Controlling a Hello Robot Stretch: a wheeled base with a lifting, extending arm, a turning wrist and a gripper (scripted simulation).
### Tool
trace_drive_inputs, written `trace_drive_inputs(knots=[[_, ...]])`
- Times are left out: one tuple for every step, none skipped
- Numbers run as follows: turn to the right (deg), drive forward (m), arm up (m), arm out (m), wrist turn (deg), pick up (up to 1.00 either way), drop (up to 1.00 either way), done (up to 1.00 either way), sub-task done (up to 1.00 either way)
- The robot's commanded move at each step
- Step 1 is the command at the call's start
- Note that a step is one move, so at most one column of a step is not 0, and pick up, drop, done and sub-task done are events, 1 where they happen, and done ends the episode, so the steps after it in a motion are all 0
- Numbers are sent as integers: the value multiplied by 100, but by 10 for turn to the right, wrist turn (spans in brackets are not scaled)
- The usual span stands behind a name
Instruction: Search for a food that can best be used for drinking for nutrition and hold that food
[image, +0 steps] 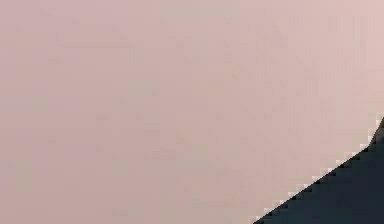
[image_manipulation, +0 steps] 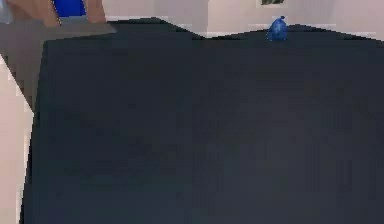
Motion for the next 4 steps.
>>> trace_drive_inputs(knots=[[450, 0, 0, 0, 0, 0, 0, 0, 0], [450, 0, 0, 0, 0, 0, 0, 0, 0], [450, 0, 0, 0, 0, 0, 0, 0, 0], [270, 0, 0, 0, 0, 0, 0, 0, 0]])
